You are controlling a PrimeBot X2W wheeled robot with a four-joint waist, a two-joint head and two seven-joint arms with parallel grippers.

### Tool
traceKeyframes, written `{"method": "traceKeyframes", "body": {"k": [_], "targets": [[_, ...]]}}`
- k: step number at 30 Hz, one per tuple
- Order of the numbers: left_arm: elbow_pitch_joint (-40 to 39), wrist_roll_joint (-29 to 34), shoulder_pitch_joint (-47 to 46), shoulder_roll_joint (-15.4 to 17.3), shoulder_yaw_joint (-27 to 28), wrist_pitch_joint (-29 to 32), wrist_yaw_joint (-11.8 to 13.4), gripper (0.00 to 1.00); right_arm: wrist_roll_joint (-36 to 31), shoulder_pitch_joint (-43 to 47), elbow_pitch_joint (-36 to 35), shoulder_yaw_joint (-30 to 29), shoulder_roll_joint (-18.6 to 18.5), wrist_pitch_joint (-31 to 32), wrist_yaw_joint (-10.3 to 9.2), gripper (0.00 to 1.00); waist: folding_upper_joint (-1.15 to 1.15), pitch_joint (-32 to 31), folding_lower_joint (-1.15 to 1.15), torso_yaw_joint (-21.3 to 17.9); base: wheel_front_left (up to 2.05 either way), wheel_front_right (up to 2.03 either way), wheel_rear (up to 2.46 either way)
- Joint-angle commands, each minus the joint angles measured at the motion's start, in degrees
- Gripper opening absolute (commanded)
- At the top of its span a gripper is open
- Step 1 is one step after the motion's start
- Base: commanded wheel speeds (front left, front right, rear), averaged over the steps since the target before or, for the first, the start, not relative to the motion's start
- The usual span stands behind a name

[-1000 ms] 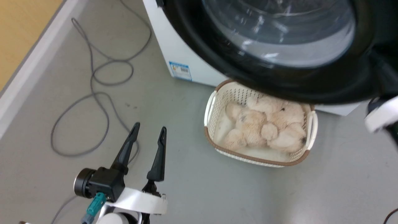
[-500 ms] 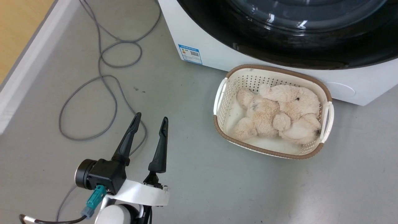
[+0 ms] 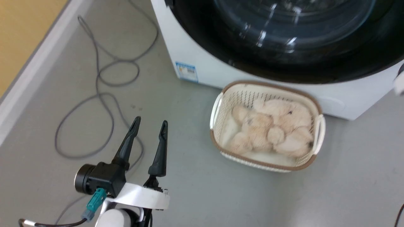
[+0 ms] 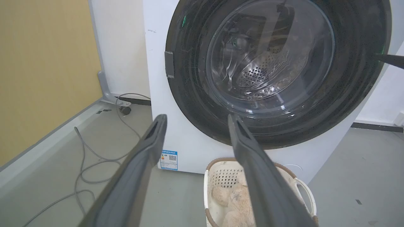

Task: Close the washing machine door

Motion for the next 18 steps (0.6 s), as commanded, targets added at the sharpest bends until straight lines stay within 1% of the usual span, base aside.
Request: {"method": "traceKeyframes", "body": {"k": [1,5,9,13,18], "targets": [[0.22,0.34,0.65,-0.04,0.29,-0.25,-0.08,1.0,1.02,2.49,-0.73,0.86,-0.05,-0.92,-0.05,0.0,0.0,-2.45,0.0,-1.35,0.0,0.0,0.0],[1.27,0.45,2.2,-0.04,1.07,-0.25,-0.14,1.0,3.84,9.91,-5.44,4.1,0.04,-3.84,-0.05,0.0,0.0,-6.34,0.0,-3.36,0.0,0.0,0.0],[2.39,0.68,3.48,-0.04,2.31,-0.25,0.05,1.0,4.7,16.91,-11.79,5.44,0.3,-5.66,-0.05,0.0,0.0,-9.57,0.0,-5.56,0.0,0.0,0.0],[3.06,0.91,4.56,-0.05,3.65,-0.25,0.27,1.0,2.45,23.73,-18.88,4.56,1.53,-6.67,-0.05,0.0,0.0,-11.75,0.0,-7.8,0.0,0.0,0.0],[3.92,1.41,5.78,-0.04,4.28,-0.25,-0.07,1.0,-1.64,31.27,-26.87,0.63,5.09,-6.93,-0.05,0.0,0.0,-13.38,0.0,-9.84,0.0,0.0,0.0]]}}
